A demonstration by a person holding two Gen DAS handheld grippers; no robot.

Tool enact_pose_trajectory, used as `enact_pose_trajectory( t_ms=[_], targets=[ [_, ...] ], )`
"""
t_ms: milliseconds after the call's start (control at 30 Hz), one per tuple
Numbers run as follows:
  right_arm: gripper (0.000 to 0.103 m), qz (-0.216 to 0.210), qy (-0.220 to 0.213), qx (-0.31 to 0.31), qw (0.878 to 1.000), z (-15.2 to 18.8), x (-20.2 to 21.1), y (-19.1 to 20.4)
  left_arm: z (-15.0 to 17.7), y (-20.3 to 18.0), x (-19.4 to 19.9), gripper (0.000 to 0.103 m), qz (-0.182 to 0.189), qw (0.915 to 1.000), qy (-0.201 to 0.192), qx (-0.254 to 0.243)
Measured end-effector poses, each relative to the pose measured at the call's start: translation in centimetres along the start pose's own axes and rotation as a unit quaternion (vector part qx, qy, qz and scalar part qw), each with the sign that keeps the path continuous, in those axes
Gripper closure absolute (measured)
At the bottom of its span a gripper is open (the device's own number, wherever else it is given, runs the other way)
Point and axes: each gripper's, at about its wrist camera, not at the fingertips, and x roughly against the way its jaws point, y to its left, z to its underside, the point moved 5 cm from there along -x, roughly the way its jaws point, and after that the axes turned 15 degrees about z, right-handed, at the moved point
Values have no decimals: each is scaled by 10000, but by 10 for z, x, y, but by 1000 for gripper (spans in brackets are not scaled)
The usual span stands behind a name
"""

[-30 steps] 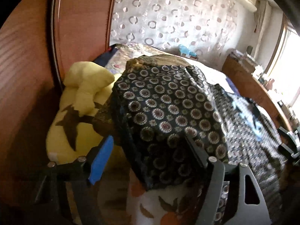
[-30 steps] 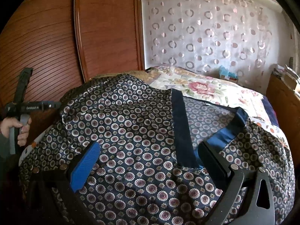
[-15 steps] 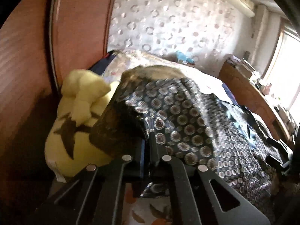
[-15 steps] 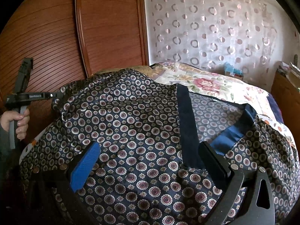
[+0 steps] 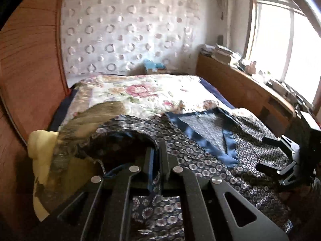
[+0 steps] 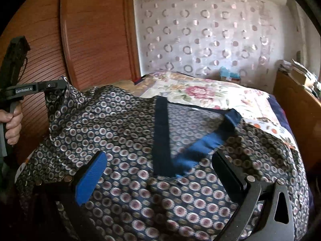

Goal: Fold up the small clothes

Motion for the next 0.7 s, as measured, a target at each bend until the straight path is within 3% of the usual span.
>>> enact_pose_trajectory(
  t_ms=[100,167,200,267,333,400,567,700],
  targets=[
    [0,38,40,-11,10000,3,0,-4,3,-9,-8,92,85,9998,172,-87],
    [0,26,68,-12,10000,4,-1,-4,5,-11,-6,76,56,9998,197,-81],
    [0,15,91,-5,10000,2,-2,-2,6,-11,-2,63,37,9998,180,-67],
    [0,-28,106,34,9999,-2,-4,4,5,-10,10,55,41,10000,76,-31],
    [0,-84,116,97,9999,-11,-6,4,6,-10,22,35,16,10000,-11,-8],
    [0,-180,111,168,9996,-19,-8,8,8,-5,37,27,-104,9999,-120,17],
    [1,-579,48,470,9972,-36,-17,40,19,14,60,26,-363,9990,-225,158],
    [17,-1214,111,803,9893,-47,-33,82,29,30,74,26,-608,9973,-306,290]
  ],
)
